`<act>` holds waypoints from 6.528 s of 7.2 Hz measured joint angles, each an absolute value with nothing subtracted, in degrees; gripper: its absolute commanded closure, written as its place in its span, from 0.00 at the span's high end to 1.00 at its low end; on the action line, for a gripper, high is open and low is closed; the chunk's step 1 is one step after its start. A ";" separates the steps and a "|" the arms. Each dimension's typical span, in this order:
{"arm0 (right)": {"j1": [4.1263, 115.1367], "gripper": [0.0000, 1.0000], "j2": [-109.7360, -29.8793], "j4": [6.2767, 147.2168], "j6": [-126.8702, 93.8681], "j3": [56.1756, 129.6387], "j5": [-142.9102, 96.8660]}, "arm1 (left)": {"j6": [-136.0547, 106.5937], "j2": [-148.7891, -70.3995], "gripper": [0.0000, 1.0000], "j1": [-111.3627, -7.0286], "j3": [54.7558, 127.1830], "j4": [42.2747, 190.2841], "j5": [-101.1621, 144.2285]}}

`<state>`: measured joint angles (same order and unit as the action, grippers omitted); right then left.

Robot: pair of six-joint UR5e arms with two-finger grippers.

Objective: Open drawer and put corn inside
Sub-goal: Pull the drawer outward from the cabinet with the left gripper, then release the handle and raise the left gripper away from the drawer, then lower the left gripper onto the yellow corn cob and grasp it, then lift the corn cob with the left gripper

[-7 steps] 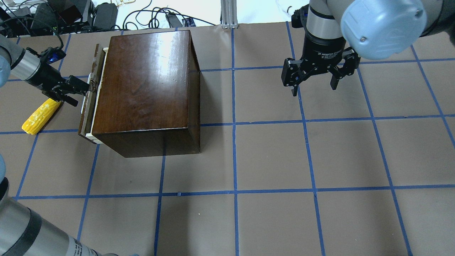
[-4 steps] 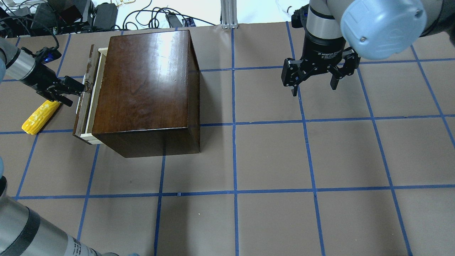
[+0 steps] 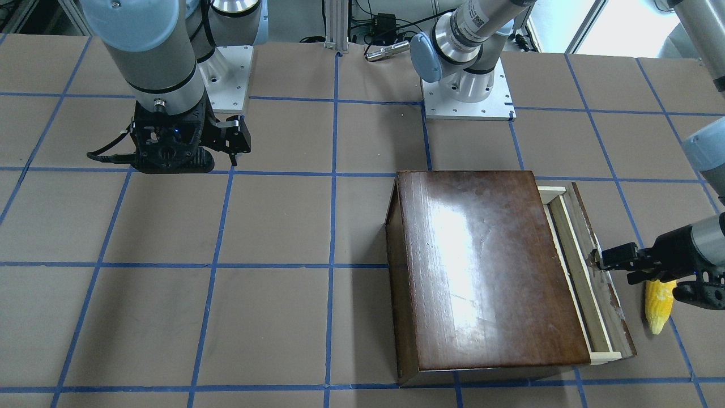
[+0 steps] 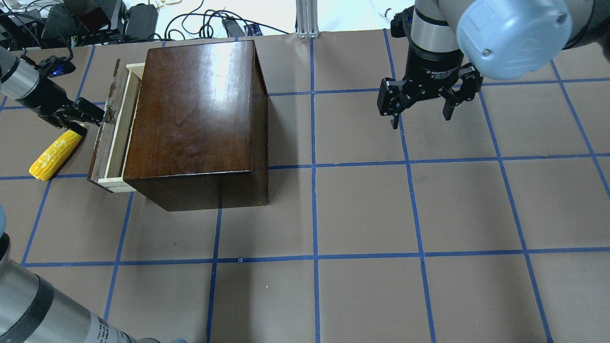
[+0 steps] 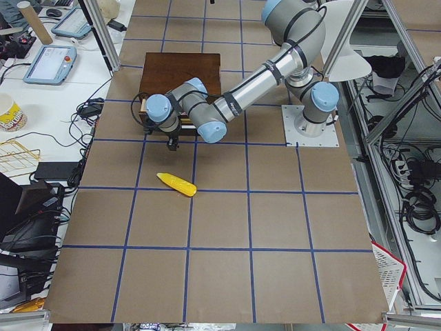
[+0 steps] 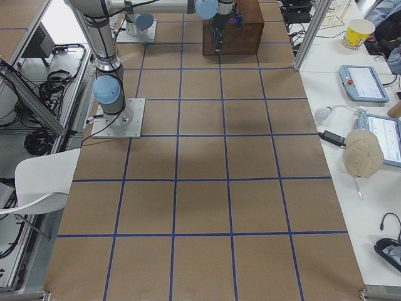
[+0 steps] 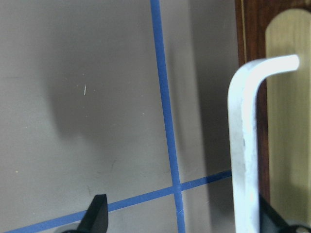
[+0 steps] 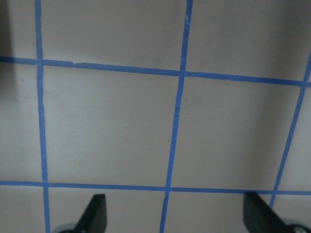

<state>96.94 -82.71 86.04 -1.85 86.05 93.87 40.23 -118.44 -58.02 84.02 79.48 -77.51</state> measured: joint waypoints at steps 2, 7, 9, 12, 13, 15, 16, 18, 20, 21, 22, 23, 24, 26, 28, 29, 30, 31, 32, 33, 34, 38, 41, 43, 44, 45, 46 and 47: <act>96.94 1.00 -82.70 86.04 -1.85 86.05 93.87 | 41.48 -119.08 1.00 -57.29 83.23 79.28 -77.99; 96.94 1.00 -82.71 86.04 -1.84 86.05 93.87 | 42.63 -119.61 1.00 -56.02 82.02 79.25 -79.48; 96.94 1.00 -82.70 86.04 -1.85 86.05 93.87 | 43.22 -119.85 1.00 -55.77 81.50 79.24 -79.53; 96.94 1.00 -82.71 86.04 -1.84 86.05 93.87 | 44.04 -120.31 1.00 -55.65 80.71 79.20 -80.17; 96.94 1.00 -82.71 86.04 -1.85 86.05 93.87 | 44.20 -120.48 1.00 -55.65 80.32 79.22 -80.63; 96.94 1.00 -82.71 86.05 -1.85 86.05 93.87 | 44.27 -120.31 1.00 -55.63 79.87 79.42 -80.82; 96.94 1.00 -82.70 86.05 -1.85 86.04 93.87 | 44.20 -119.76 1.00 -55.63 79.80 79.68 -80.84; 96.94 1.00 -82.71 86.04 -1.85 86.05 93.87 | 44.04 -118.46 1.00 -55.25 79.56 80.12 -81.19; 96.94 1.00 -82.71 86.04 -1.85 86.05 93.87 | 46.18 -117.83 1.00 -54.57 78.43 80.10 -84.01; 96.94 1.00 -82.71 86.05 -1.85 86.05 93.87 | 49.51 -117.89 1.00 -53.77 77.70 79.86 -85.81; 96.94 1.00 -82.70 86.05 -1.85 86.04 93.87 | 53.81 -118.18 1.00 -52.50 77.28 79.53 -87.59; 96.94 1.00 -82.71 86.04 -1.85 86.04 93.87 | 58.55 -118.73 1.00 -51.24 77.42 78.31 -88.55; 96.94 1.00 -82.71 86.04 -1.85 86.05 93.87 | 62.84 -119.29 1.00 -50.39 78.10 76.04 -89.14; 96.94 1.00 -82.71 86.04 -1.85 86.05 93.87 | 67.93 -120.15 1.00 -49.83 80.52 72.79 -90.26; 96.94 1.00 -82.71 86.04 -1.85 86.05 93.87 | 71.80 -121.25 1.00 -49.63 83.08 69.32 -91.24; 96.94 1.00 -82.71 86.04 -1.84 86.05 93.87 | 72.49 -121.90 1.00 -49.49 84.11 67.72 -91.45; 96.94 1.00 -82.71 86.05 -1.85 86.04 93.87 | 72.82 -122.43 1.00 -49.44 84.75 66.79 -91.56; 96.94 1.00 -82.71 86.05 -1.85 86.05 93.87 | 73.06 -122.95 1.00 -49.41 85.00 66.38 -91.60; 96.94 1.00 -82.71 86.04 -1.85 86.04 93.87 | 73.18 -123.53 1.00 -49.40 85.05 66.19 -91.60; 96.94 1.00 -82.70 86.05 -1.85 86.05 93.87 | 73.28 -124.14 1.00 -49.37 85.06 66.08 -91.59; 96.94 1.00 -82.71 86.04 -1.85 86.05 93.87 | 73.34 -124.71 1.00 -49.34 85.04 65.93 -91.59; 96.94 1.00 -82.71 86.04 -1.85 86.05 93.87 | 73.30 -127.14 0.43 -49.31 84.18 63.71 -91.67; 96.94 1.00 -82.71 86.04 -1.85 86.05 93.87 | 73.04 -127.31 0.00 -49.33 84.02 63.12 -91.79; 96.94 1.00 -82.71 86.04 -1.85 86.05 93.87 | 72.36 -126.61 0.00 -49.40 83.47 63.42 -91.65; 96.94 1.00 -82.71 86.05 -1.84 86.04 93.87 | 71.88 -125.97 0.00 -49.61 82.69 63.69 -91.51; 96.94 1.00 -82.71 86.05 -1.85 86.04 93.87 | 70.35 -125.17 0.00 -50.01 81.49 64.76 -91.42; 96.94 1.00 -82.71 86.05 -1.85 86.05 93.87 | 67.41 -124.01 0.00 -50.50 79.67 67.55 -91.31; 96.94 1.00 -82.70 86.04 -1.85 86.04 93.87 | 64.23 -122.69 0.00 -51.22 77.43 71.67 -91.19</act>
